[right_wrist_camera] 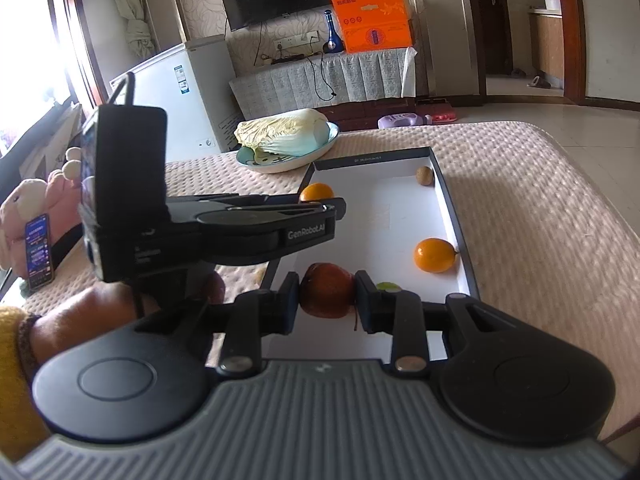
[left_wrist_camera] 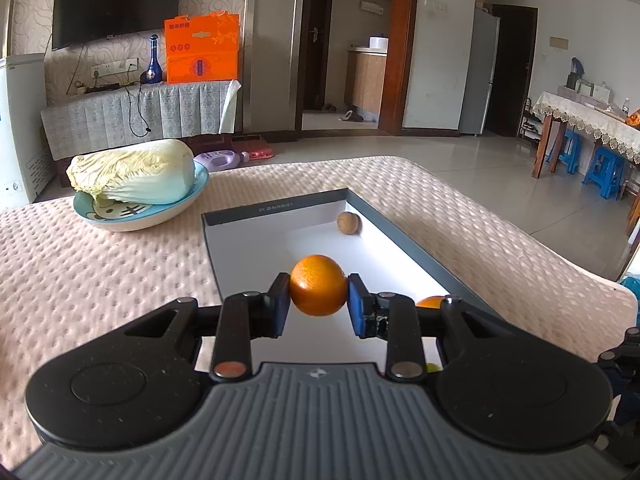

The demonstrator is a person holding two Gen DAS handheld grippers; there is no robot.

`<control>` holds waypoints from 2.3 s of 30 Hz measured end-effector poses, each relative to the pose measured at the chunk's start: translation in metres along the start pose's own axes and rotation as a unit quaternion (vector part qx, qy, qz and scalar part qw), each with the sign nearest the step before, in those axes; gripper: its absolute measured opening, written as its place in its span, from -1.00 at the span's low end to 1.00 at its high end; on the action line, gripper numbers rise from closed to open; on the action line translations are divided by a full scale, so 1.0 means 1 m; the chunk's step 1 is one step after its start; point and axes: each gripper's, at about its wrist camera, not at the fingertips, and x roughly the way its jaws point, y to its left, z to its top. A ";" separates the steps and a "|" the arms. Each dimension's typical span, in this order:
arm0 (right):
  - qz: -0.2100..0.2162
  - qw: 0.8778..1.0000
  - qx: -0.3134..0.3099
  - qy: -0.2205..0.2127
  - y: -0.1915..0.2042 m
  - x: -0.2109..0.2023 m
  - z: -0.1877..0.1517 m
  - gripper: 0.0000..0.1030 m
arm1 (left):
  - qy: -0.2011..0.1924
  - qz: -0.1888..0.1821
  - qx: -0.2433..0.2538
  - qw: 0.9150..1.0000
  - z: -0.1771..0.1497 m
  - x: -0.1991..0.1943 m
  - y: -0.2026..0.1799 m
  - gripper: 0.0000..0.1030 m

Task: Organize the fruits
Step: 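Carry the orange in the left tool and apple in the right over the box, then lower the orange into the box and open the left tool, then lower the small red apple into the box and open the right tool, then withdraw both open tools from the box toward the remaining fruits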

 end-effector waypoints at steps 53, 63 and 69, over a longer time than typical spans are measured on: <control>-0.113 0.988 0.099 -0.032 0.014 0.089 0.025 -0.34 | -0.107 0.084 -0.070 0.988 -0.004 -0.145 0.160 0.17; -0.176 0.979 0.089 -0.060 0.022 0.090 0.025 0.03 | -0.120 0.088 -0.079 0.986 -0.006 -0.165 0.182 0.19; -0.163 0.978 0.068 -0.108 0.032 0.078 0.028 0.03 | -0.121 0.087 -0.067 0.987 -0.003 -0.161 0.174 0.20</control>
